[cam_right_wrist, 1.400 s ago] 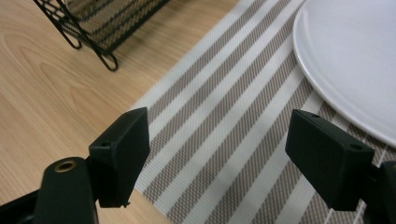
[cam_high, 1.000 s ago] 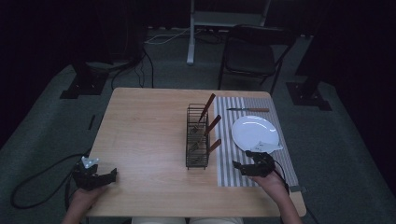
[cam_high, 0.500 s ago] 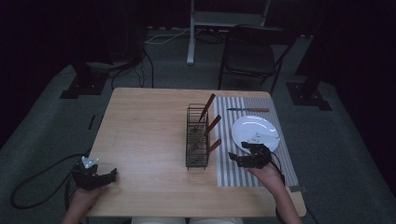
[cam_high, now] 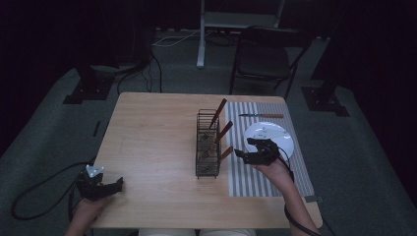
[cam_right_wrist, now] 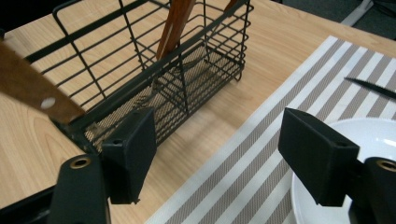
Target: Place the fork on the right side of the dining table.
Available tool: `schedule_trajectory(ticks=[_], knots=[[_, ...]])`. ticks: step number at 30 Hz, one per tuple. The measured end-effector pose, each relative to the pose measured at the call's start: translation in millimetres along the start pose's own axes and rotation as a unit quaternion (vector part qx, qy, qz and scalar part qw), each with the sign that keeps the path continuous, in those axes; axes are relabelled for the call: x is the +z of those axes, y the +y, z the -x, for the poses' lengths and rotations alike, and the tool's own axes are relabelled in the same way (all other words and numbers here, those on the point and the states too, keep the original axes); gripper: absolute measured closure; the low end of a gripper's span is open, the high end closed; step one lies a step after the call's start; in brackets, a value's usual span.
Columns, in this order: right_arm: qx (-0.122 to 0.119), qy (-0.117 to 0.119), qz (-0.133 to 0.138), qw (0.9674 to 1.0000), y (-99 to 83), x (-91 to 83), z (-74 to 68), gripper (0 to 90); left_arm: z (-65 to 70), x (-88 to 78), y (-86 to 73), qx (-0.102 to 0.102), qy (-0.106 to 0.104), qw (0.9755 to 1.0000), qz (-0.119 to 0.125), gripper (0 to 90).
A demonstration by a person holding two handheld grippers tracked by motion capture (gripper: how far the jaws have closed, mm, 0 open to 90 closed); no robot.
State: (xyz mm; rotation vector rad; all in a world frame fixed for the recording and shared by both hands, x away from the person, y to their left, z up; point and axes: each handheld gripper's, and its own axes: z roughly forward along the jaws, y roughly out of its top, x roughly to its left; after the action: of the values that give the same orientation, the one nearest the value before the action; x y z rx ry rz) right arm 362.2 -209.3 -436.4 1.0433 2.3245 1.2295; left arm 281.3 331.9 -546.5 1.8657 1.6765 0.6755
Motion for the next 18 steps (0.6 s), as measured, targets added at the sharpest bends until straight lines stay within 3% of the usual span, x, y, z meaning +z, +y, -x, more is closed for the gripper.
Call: schedule_trajectory(ticks=[10,18], knots=[[-0.003,0.009,0.005,0.9999,19.7,8.2,5.0,29.8,0.0,0.0,0.0,0.0,0.0,1.0,0.0,0.8],[-0.021,0.022,0.002,0.9995,32.0,13.8,-2.4,34.7,0.0,0.0,0.0,0.0,0.0,1.0,0.0,0.8]])
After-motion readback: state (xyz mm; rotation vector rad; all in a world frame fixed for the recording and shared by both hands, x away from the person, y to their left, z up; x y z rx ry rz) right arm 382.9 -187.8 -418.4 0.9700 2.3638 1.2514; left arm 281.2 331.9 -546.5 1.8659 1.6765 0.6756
